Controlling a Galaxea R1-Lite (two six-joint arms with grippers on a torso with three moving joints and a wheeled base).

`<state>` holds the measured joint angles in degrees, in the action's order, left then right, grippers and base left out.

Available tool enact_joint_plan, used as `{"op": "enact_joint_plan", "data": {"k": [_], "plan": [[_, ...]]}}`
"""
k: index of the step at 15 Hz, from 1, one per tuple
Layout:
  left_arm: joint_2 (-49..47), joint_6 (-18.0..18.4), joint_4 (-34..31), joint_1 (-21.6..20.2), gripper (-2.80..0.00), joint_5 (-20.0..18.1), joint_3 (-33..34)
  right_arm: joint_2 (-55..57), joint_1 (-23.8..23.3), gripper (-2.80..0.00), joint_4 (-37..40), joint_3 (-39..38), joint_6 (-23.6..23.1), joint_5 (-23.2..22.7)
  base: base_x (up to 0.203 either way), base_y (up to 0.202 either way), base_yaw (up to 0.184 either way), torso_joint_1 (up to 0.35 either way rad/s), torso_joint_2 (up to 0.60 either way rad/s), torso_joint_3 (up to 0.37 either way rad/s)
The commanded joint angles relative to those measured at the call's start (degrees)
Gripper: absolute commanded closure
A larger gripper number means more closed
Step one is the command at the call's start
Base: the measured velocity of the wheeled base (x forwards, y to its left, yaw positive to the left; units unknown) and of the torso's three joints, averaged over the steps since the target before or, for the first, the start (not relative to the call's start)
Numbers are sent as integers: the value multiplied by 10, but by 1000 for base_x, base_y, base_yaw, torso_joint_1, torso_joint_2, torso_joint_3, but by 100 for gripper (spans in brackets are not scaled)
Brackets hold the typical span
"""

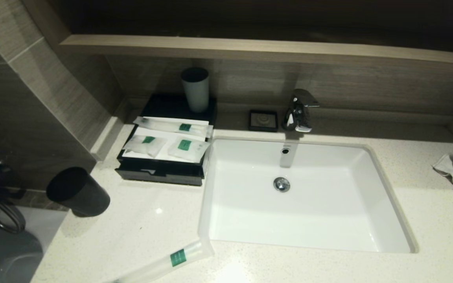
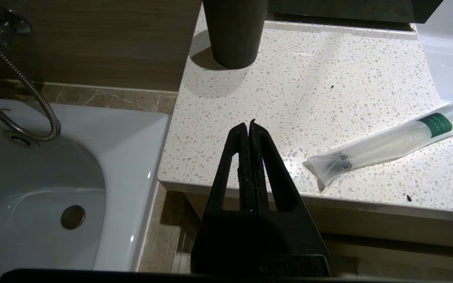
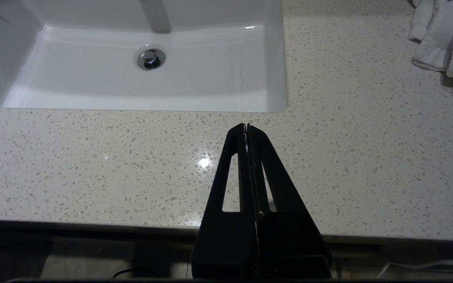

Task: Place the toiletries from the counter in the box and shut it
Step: Pick up the cup

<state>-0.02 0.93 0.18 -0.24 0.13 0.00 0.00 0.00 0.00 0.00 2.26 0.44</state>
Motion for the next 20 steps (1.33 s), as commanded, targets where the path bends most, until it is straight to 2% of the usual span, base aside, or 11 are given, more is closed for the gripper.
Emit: {"op": "enact_joint_plan", "data": {"k": [1, 20], "plan": [[-1, -4, 1, 0, 0, 0, 1, 0, 0, 0, 0, 0, 0, 0, 0, 0, 0, 0, 0, 0], [0, -4, 0, 0, 0, 0, 0, 0, 0, 0, 0, 0, 0, 0, 0, 0, 0, 0, 0, 0]]}}
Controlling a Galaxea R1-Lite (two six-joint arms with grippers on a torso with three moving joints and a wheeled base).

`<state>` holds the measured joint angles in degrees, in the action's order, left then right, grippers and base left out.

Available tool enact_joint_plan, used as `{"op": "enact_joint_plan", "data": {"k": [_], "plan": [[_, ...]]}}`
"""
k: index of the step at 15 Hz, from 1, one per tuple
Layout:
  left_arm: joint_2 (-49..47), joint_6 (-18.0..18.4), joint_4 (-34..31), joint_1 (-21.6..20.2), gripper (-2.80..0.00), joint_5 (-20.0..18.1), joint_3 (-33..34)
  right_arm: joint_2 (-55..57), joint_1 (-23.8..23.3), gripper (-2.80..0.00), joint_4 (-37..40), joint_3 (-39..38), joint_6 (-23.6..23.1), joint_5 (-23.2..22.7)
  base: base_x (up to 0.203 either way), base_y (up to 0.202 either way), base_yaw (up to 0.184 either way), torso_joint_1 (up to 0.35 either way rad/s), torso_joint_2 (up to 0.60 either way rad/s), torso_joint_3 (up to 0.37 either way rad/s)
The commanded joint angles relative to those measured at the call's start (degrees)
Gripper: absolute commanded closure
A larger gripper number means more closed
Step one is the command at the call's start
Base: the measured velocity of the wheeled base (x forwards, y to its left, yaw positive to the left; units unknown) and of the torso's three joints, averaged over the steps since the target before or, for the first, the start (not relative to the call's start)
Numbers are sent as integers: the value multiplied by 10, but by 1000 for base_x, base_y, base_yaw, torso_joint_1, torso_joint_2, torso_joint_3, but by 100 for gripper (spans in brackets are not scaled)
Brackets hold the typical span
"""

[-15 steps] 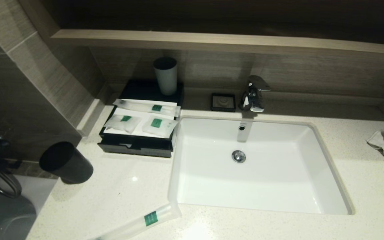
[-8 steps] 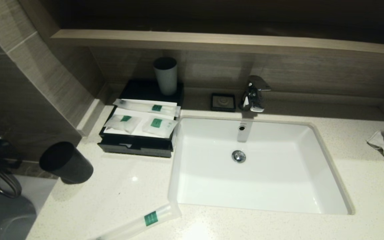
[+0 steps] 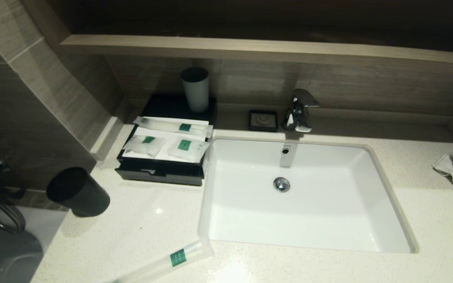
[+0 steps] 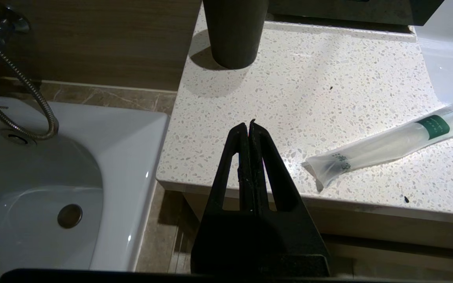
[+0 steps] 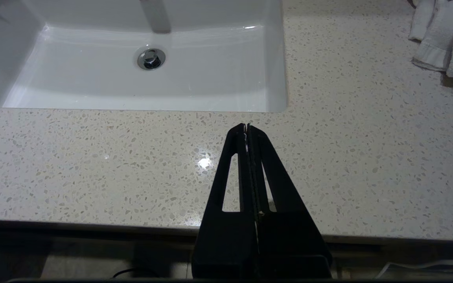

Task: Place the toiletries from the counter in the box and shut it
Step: Pick up the cup

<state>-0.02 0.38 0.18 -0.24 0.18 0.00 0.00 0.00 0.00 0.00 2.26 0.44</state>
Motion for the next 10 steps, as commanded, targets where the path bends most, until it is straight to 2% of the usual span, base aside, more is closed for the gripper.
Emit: {"op": "enact_joint_plan", "data": {"k": [1, 4, 7, 10], "plan": [[-1, 0, 0, 0, 0, 1, 1, 0, 0, 0, 0, 0, 0, 0, 0, 0, 0, 0, 0, 0], [-1, 2, 0, 0, 0, 2, -9, 0, 0, 0, 0, 0, 0, 0, 0, 0, 0, 0, 0, 0], [-1, 2, -14, 0, 0, -1, -77, 0, 0, 0, 0, 0, 0, 0, 0, 0, 0, 0, 0, 0], [-1, 3, -62, 0, 0, -3, -152, 0, 0, 0, 0, 0, 0, 0, 0, 0, 0, 0, 0, 0]]}}
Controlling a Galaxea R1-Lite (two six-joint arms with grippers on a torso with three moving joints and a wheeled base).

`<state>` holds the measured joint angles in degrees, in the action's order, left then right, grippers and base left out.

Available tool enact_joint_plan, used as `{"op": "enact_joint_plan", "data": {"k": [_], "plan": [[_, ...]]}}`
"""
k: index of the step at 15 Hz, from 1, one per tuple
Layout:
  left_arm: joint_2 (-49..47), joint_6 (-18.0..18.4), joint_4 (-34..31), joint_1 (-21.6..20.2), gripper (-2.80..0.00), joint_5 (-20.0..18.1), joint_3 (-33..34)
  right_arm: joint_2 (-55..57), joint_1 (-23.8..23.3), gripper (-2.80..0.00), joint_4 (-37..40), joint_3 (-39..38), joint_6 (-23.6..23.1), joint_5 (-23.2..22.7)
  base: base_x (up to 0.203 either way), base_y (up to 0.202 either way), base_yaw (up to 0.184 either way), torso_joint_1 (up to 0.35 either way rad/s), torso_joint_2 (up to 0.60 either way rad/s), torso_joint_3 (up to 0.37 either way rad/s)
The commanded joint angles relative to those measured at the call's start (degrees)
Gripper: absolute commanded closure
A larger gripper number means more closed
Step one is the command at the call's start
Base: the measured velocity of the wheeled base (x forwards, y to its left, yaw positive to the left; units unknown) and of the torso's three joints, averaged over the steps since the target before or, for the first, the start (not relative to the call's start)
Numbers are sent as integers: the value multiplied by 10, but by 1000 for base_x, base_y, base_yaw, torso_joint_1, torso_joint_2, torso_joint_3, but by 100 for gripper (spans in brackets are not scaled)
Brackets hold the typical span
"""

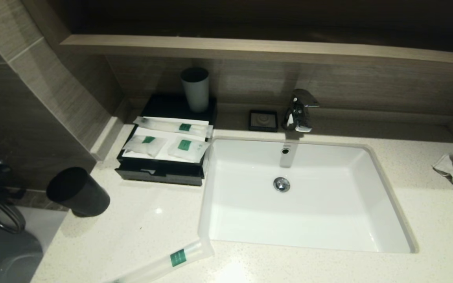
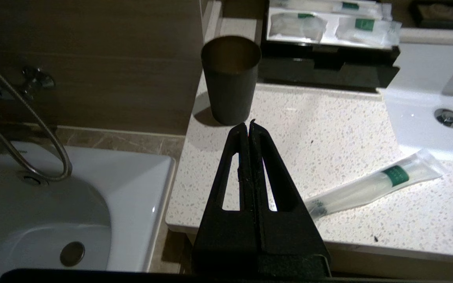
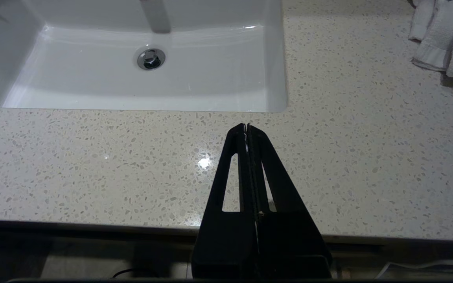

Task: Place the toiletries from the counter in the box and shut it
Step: Pick up the cup

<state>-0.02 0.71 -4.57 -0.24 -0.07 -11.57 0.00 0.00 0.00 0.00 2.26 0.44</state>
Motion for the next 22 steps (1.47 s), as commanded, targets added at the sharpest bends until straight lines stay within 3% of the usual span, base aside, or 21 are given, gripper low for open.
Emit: {"op": "enact_joint_plan", "data": {"k": [1, 5, 10, 14, 22], "plan": [[-1, 0, -38, 0, 0, -2, -73, 0, 0, 0, 0, 0, 0, 0, 0, 0, 0, 0, 0, 0], [-6, 12, -112, 0, 0, -14, -178, 0, 0, 0, 0, 0, 0, 0, 0, 0, 0, 0, 0, 0], [-137, 13, -81, 0, 0, -4, -254, 0, 0, 0, 0, 0, 0, 0, 0, 0, 0, 0, 0, 0], [-226, 15, -47, 17, 0, 46, -273, 0, 0, 0, 0, 0, 0, 0, 0, 0, 0, 0, 0, 0], [-371, 16, -44, 21, 0, 44, -255, 0, 0, 0, 0, 0, 0, 0, 0, 0, 0, 0, 0, 0]]}}
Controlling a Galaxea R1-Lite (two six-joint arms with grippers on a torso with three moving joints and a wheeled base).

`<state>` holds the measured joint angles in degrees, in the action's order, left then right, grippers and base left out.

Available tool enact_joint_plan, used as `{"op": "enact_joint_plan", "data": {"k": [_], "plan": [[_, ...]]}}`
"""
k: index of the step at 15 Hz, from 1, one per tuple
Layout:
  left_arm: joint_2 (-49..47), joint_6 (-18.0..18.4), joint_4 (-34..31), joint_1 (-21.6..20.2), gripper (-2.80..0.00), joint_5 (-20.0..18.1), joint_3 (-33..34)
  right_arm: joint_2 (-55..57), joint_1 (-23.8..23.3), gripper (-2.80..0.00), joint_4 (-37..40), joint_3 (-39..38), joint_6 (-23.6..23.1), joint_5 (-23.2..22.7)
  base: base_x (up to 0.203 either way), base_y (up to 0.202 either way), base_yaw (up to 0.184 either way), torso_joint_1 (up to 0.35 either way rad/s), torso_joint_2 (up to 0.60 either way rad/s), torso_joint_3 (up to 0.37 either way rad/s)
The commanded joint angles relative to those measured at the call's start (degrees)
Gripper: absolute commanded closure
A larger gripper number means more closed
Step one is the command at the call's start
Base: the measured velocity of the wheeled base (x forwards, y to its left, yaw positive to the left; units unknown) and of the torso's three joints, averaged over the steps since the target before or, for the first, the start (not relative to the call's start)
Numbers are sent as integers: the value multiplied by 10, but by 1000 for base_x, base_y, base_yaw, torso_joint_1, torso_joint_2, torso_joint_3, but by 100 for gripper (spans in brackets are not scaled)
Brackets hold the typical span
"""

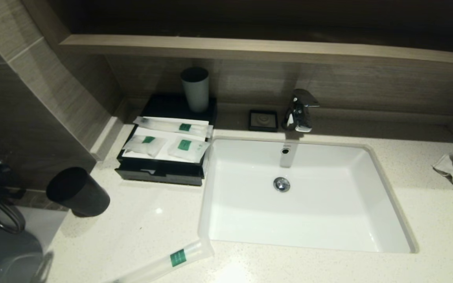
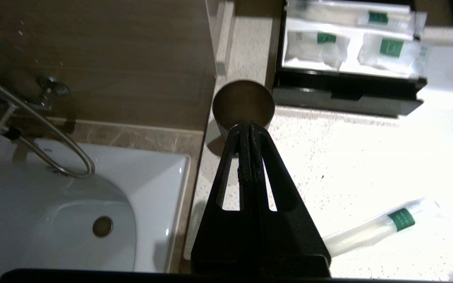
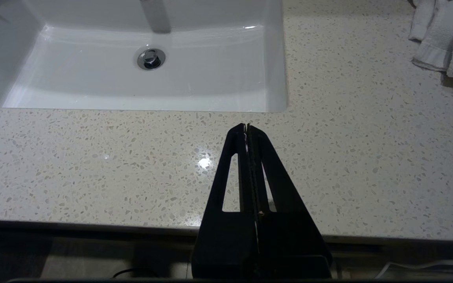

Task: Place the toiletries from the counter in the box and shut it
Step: Pick up the cup

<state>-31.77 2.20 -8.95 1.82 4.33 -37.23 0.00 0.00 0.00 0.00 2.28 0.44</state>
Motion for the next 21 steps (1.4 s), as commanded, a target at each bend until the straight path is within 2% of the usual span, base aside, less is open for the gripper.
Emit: {"op": "enact_joint_plan", "data": {"k": [1, 3, 5, 13, 16, 19, 21], "plan": [[-73, 1, 0, 0, 0, -6, 0, 1, 0, 0, 0, 0, 0, 0, 0, 0, 0, 0, 0, 0], [-109, 1, 0, 0, 0, -39, -6, 0, 0, 0, 0, 0, 0, 0, 0, 0, 0, 0, 0, 0], [-141, 3, 2, 3, 0, -52, -9, 0, 0, 0, 0, 0, 0, 0, 0, 0, 0, 0, 0, 0], [-261, -14, 58, 79, 0, -48, -57, 1, 0, 0, 0, 0, 0, 0, 0, 0, 0, 0, 0, 0], [-294, -37, 64, 128, 0, -7, -71, 0, 0, 0, 0, 0, 0, 0, 0, 0, 0, 0, 0, 0], [-320, -60, 74, 203, 0, 72, -72, 0, 0, 0, 0, 0, 0, 0, 0, 0, 0, 0, 0, 0], [-326, -71, 83, 225, 0, 100, -72, 1, 0, 0, 0, 0, 0, 0, 0, 0, 0, 0, 0, 0]]}}
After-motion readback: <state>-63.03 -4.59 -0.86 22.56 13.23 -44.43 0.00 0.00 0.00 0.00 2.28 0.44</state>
